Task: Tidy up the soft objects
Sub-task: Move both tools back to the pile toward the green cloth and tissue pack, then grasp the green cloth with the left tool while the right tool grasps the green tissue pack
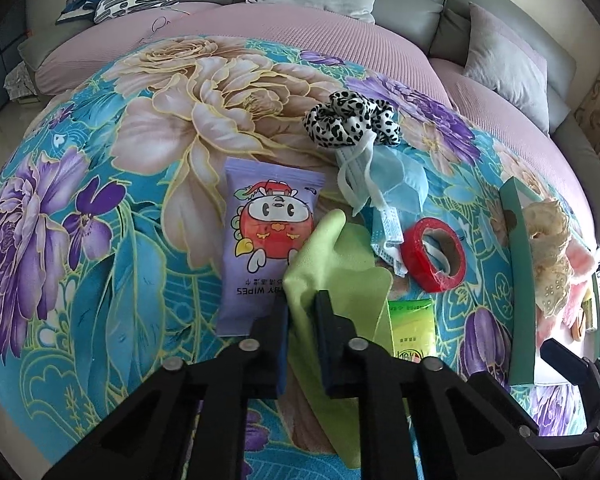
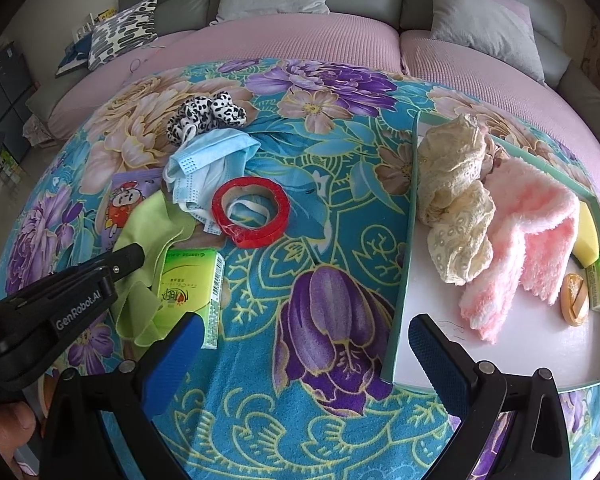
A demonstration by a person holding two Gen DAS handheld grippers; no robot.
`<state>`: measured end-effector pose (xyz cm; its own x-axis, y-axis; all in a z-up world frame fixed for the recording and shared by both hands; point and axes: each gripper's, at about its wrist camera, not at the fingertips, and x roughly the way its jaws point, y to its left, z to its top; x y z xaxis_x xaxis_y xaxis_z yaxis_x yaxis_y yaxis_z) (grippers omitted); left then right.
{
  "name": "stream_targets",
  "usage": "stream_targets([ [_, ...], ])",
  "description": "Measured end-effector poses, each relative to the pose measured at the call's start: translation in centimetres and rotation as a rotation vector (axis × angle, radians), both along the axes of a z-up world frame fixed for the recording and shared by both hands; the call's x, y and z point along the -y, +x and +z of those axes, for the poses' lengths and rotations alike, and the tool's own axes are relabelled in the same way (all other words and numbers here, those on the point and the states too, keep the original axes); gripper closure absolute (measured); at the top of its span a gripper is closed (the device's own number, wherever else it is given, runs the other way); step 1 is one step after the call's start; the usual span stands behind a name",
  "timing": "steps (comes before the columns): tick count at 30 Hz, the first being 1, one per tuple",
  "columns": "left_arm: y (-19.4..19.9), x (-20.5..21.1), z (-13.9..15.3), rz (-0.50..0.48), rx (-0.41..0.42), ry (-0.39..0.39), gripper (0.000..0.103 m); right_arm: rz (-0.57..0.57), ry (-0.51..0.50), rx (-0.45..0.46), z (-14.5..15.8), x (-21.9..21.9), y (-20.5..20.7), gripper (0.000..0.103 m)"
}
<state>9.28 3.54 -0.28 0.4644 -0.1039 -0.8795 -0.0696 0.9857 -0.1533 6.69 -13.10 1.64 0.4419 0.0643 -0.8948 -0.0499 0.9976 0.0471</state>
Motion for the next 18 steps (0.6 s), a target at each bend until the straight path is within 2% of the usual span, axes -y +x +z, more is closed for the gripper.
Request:
stream_targets([
  [9, -0.1, -0.2, 0.7, -0.004, 0.022, -0.014, 0.097, 0.027, 0.001, 0.002, -0.2, -0.7, -0.1, 0.000],
  [18, -0.5, -1.6, 2.0, 0.034, 0.061, -0.009, 0.097, 0.058, -0.002, 0.000, -0.5, -1.8, 0.0, 0.000],
])
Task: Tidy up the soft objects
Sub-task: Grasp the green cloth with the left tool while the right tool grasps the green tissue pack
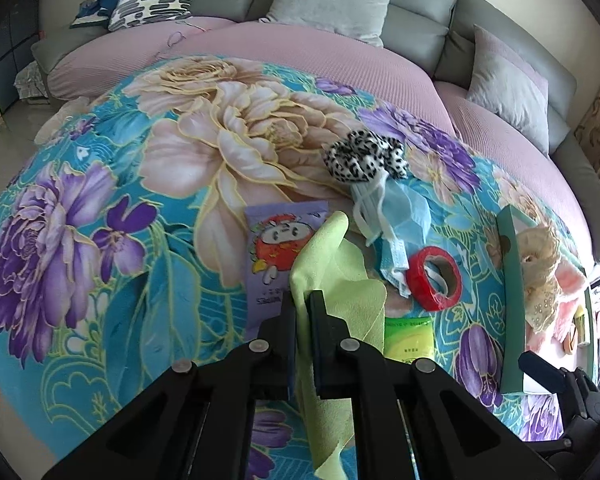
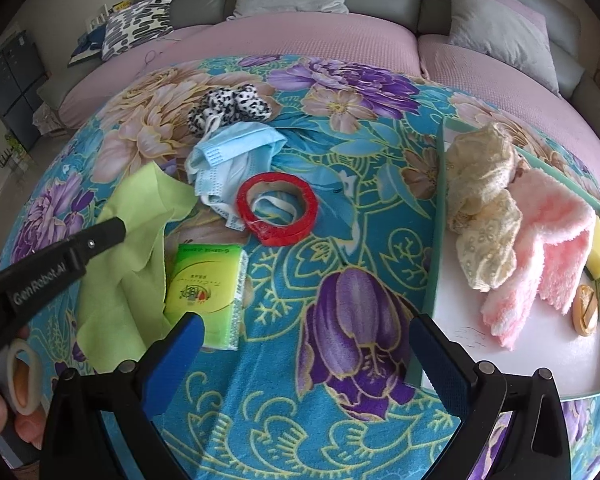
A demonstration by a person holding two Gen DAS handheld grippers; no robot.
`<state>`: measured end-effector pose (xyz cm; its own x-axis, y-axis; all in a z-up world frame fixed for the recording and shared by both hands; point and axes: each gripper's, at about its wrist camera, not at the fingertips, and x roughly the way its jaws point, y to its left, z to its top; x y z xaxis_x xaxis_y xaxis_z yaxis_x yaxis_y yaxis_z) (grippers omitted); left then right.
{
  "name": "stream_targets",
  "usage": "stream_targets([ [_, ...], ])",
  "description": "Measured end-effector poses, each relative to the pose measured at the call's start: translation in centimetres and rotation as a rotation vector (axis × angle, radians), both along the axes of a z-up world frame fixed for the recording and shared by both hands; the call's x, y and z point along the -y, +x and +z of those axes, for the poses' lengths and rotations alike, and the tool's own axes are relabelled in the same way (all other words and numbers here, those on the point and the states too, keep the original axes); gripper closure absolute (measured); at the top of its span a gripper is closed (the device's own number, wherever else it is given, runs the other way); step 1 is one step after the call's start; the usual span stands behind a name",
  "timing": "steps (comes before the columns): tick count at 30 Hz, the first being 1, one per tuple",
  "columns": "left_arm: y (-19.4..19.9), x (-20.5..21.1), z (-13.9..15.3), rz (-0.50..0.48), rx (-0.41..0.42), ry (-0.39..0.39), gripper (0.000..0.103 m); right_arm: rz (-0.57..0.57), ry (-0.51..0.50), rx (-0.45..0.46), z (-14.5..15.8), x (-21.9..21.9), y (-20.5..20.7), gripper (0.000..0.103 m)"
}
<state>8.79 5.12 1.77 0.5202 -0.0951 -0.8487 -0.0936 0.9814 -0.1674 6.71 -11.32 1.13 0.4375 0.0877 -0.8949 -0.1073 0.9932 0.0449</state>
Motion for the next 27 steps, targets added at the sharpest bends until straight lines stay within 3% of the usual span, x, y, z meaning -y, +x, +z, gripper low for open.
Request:
stream_targets([
  [21, -0.6, -4.6, 0.7, 0.152, 0.017, 0.083, 0.097, 0.112, -0.011, -0.027, -1.6, -4.8, 0.5, 0.000],
  [27, -0.4, -4.6, 0.4, 0.152, 0.011, 0.076, 0.097, 0.113, -0.022, -0.035, -2.3, -5.3, 0.7, 0.018],
])
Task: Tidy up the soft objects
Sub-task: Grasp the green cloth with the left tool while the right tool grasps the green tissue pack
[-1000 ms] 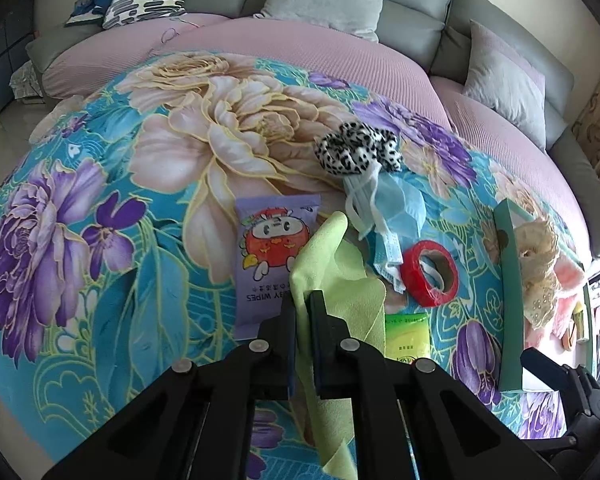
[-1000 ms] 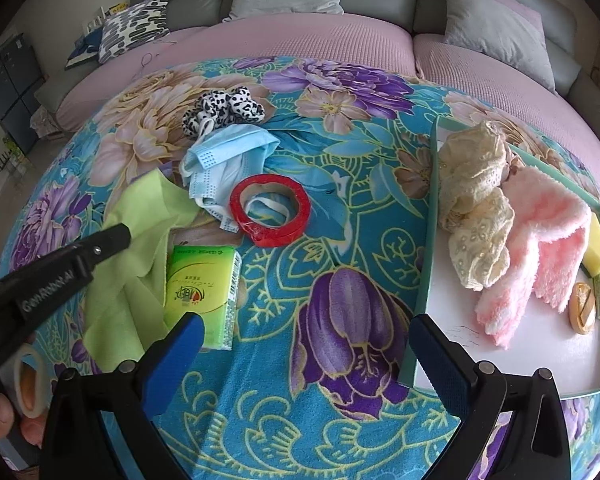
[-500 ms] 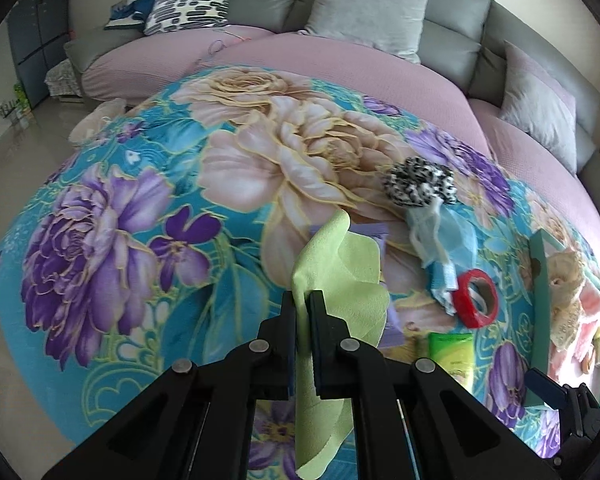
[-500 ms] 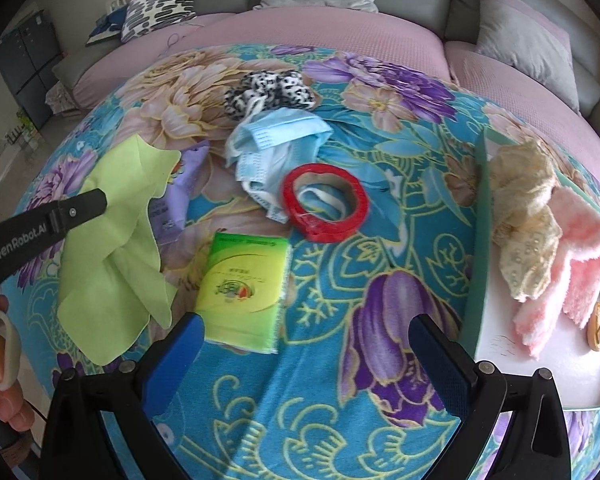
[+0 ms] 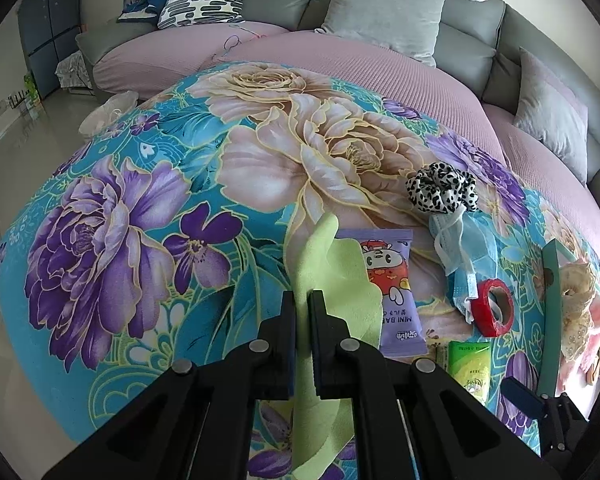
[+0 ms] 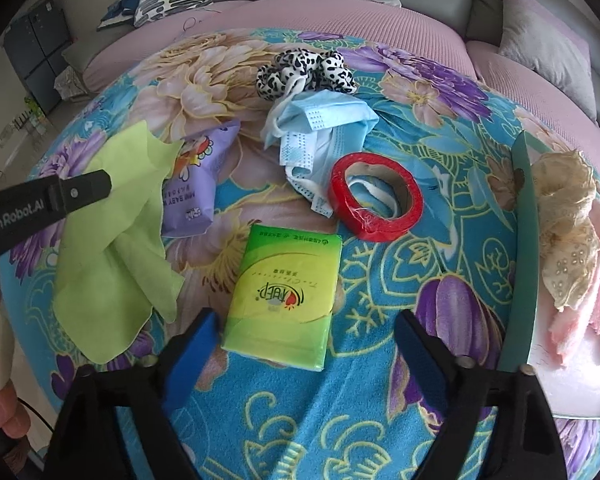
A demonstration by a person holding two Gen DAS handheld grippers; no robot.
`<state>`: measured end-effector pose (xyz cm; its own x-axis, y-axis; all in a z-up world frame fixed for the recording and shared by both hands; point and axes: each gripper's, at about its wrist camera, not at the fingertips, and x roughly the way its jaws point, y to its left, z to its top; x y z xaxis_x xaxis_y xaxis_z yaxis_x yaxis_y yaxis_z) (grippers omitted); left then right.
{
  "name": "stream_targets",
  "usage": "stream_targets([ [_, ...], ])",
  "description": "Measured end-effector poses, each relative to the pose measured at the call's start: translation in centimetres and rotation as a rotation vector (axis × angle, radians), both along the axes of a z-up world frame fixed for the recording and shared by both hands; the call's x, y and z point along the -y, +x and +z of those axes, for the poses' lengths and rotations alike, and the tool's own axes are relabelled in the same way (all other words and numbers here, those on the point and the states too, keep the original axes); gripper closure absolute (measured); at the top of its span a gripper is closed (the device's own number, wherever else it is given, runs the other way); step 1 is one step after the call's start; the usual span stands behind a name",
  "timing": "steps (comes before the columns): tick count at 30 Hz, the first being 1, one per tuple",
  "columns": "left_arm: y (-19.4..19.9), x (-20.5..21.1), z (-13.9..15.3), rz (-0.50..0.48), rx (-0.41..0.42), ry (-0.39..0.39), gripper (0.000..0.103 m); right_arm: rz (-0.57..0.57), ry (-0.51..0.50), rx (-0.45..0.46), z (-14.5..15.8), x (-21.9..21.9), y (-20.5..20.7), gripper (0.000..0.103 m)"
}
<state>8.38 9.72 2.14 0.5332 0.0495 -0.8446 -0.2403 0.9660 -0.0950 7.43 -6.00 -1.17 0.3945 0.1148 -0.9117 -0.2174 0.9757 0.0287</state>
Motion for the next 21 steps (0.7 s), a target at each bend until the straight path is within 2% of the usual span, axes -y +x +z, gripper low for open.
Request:
stream_targets([
  [3, 0.21, -0.09, -0.20, 0.003, -0.005, -0.001, 0.097, -0.001, 0.005, -0.002, -0.14, 0.04, 0.18, 0.025],
  [6, 0.35, -0.16, -0.38, 0.004, -0.009, -0.001, 0.097, 0.001, 0.011, 0.003, -0.08, 0.06, 0.21, 0.038],
  [8, 0.38, -0.12, -0.43, 0.002, -0.011, 0.000, 0.097, 0.000, 0.013, 0.009, 0.00, 0.10, 0.21, 0.050],
  [9, 0.39, -0.11, -0.44, 0.002, -0.010, 0.000, 0.097, -0.001, 0.012, 0.010, 0.04, 0.13, 0.23, 0.053],
  [16, 0.51, -0.04, -0.41, -0.004, -0.008, 0.005, 0.097, -0.004, 0.032, 0.011, 0.18, 0.41, 0.34, 0.053],
  [21, 0.22, 0.05, 0.33, -0.004, 0.024, 0.002, 0.097, -0.009, 0.055, 0.029, 0.67, 0.81, 0.13, 0.053],
])
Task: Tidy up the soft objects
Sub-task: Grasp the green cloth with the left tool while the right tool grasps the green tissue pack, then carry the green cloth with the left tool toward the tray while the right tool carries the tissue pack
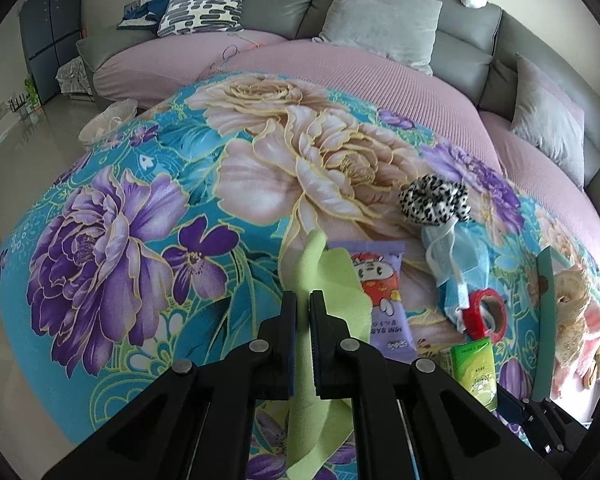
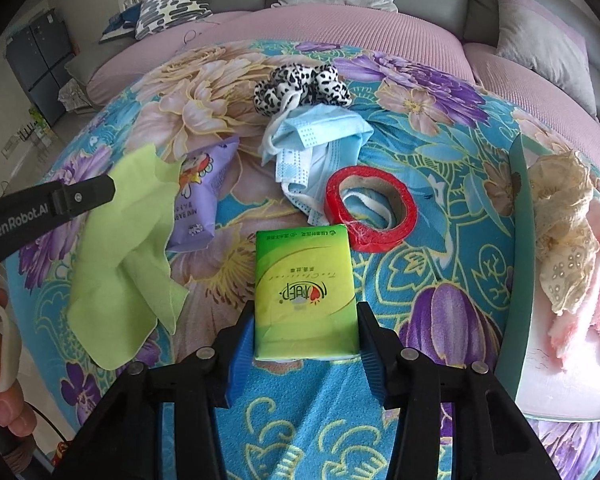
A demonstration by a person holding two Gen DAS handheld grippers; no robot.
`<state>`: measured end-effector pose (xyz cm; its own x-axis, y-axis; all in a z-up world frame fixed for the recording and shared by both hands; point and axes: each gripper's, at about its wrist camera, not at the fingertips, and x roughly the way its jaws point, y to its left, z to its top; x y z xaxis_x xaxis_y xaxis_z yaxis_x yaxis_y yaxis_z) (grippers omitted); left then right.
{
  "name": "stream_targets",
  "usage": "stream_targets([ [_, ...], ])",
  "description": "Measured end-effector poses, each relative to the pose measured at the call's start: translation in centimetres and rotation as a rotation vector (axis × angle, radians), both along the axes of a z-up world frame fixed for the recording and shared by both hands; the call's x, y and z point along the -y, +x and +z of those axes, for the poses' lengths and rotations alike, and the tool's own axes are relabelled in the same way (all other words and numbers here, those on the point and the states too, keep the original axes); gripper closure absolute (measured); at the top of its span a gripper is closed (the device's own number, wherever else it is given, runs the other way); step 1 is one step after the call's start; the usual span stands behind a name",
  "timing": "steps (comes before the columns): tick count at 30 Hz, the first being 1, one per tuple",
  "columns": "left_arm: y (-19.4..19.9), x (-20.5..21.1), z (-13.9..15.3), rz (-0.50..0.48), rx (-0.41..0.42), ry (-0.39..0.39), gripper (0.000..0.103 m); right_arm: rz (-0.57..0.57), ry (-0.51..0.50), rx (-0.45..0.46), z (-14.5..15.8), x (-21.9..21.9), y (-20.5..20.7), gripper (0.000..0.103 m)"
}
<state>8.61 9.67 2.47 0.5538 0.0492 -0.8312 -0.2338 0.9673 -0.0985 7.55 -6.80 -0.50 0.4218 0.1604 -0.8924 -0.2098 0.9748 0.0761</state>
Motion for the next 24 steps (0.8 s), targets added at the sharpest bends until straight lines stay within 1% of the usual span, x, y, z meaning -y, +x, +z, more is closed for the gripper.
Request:
stream_targets([
  [5, -0.2, 0.4, 0.8, -0.008, 0.031, 0.001, 0.097, -0.003, 0.015, 0.014, 0.5, 0.2, -0.2, 0.053],
  [11, -0.3, 0.6, 1.0, -0.012, 0.036, 0.007, 0.097, -0.006, 0.027, 0.014, 0.7, 0.6, -0.2, 0.053],
  [15, -0.1, 0.0, 0.3, 0.010, 0.005, -0.009, 0.097, -0.008, 0.034, 0.009, 0.6, 0.8, -0.2, 0.053],
  [19, 0.0, -0.6, -0.5, 0.034, -0.028, 0.009, 0.097, -0.013, 0.037, 0.001, 0.5, 1.0, -0.1, 0.053],
  [21, 0.0, -0.9, -1.0, 0.038, -0.048, 0.002, 0.096, -0.015, 0.037, -0.002, 0.4, 1.1, 0.0, 0.053],
  [22, 0.1, -0.9, -1.1, 0.039, -0.054, 0.000, 0.096, -0.017, 0.036, -0.003, 0.4, 1.2, 0.0, 0.053],
  [23, 0.1, -1.0, -1.2, 0.041, -0.061, -0.001, 0.092, -0.019, 0.036, -0.004, 0.4, 1.2, 0.0, 0.053],
  [24, 0.1, -1.2, -1.3, 0.044, -0.066, -0.003, 0.082, -0.021, 0.035, -0.005, 0.4, 1.3, 0.0, 0.053],
])
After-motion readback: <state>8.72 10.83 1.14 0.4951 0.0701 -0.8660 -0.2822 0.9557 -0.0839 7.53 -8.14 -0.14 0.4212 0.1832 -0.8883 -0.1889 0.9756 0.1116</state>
